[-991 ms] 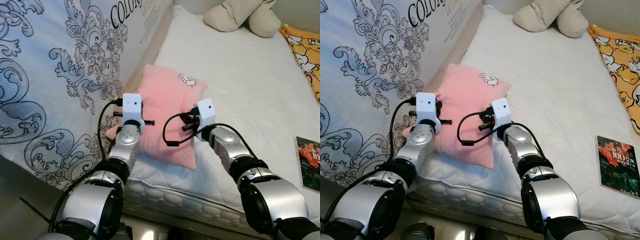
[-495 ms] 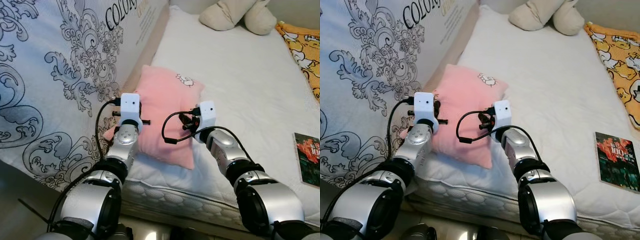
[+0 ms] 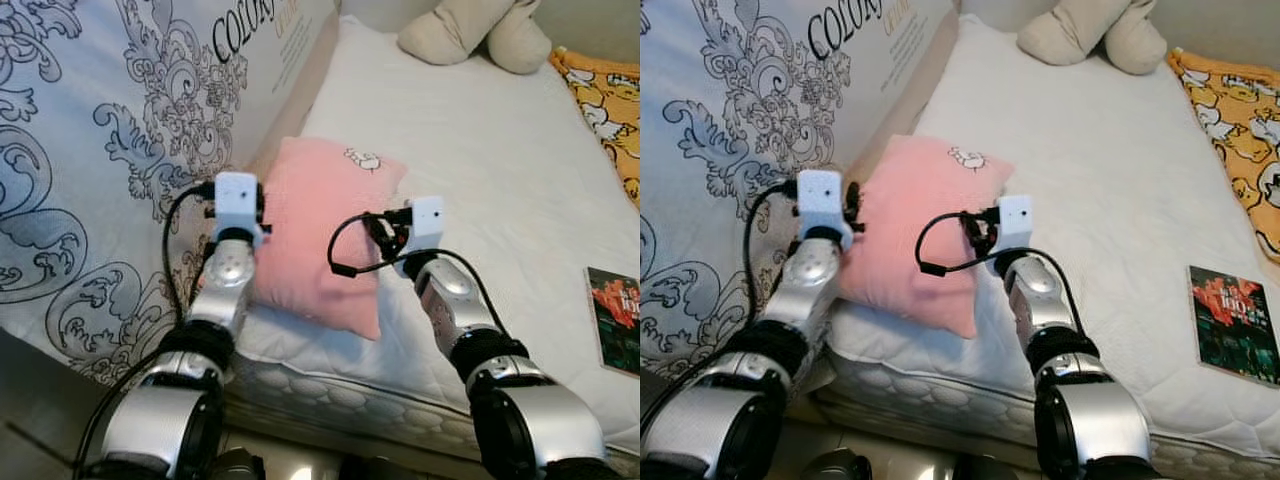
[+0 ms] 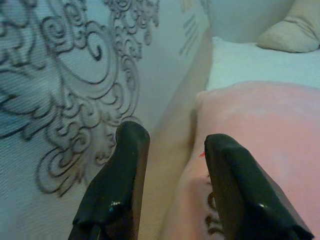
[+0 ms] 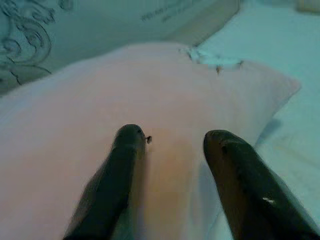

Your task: Clean up the room

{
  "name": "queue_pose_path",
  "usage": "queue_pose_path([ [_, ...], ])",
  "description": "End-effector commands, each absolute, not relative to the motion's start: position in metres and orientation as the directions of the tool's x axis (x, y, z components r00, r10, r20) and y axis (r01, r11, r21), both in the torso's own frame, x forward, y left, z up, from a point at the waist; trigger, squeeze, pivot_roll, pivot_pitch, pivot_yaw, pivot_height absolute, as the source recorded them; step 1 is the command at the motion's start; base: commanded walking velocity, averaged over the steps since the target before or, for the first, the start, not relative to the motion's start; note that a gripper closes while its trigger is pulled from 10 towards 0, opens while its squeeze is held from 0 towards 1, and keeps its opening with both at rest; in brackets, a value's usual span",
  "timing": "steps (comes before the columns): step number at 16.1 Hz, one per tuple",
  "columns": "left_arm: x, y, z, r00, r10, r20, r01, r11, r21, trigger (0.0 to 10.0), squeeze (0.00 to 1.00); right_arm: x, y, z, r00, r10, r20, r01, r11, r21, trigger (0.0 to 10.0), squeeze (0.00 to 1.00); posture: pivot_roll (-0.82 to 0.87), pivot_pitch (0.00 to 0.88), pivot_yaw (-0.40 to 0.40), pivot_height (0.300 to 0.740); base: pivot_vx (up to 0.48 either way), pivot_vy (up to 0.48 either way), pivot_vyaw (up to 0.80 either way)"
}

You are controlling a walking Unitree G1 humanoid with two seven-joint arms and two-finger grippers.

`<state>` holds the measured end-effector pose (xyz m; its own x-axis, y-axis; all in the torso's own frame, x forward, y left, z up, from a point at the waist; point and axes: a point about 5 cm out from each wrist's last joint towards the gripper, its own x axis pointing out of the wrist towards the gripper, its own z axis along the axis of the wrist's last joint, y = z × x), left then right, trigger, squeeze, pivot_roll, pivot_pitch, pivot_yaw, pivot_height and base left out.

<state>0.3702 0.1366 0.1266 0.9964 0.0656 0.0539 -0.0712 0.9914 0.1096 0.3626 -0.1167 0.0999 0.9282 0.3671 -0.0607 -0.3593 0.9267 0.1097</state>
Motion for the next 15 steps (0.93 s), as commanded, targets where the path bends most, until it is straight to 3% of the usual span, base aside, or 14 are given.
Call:
queue_pose_path([
  [1,0.369,0.135,0.136,0.994,0.040,0.104,-0.054,0.989,0.140,10.0,1.00,0.362,-0.123,0.108,0.942,0.335,0.001,-0.334,0.940,0.068,10.0,1.00,0.07,0.000,-0.083,0.740,0.000,0.000,0.00],
  [3,0.358,0.140,0.145,0.986,0.017,0.166,-0.044,0.985,0.165,10.0,1.00,0.358,-0.131,0.116,0.952,0.296,0.073,-0.299,0.954,0.030,10.0,1.00,0.07,0.000,-0.085,0.740,0.000,0.000,0.00],
  [8,0.314,0.158,0.151,0.967,-0.068,0.245,0.012,0.975,0.224,10.0,1.00,0.297,-0.156,0.109,0.963,0.153,0.221,-0.140,0.987,-0.075,10.0,1.00,0.07,0.000,-0.076,0.740,0.000,0.000,0.00],
  [10,0.299,0.166,0.122,0.983,-0.097,0.153,0.059,0.970,0.236,10.0,1.00,0.271,-0.182,0.090,0.981,-0.046,0.189,0.044,0.999,0.013,10.0,1.00,0.05,0.000,-0.069,0.740,0.000,0.000,0.00],
  [15,0.299,0.169,0.098,0.997,-0.071,0.008,0.068,0.976,0.207,10.0,1.00,0.267,-0.199,0.080,0.985,-0.152,0.087,0.148,0.988,0.044,10.0,1.00,0.02,0.000,-0.064,0.740,0.000,0.000,0.00],
])
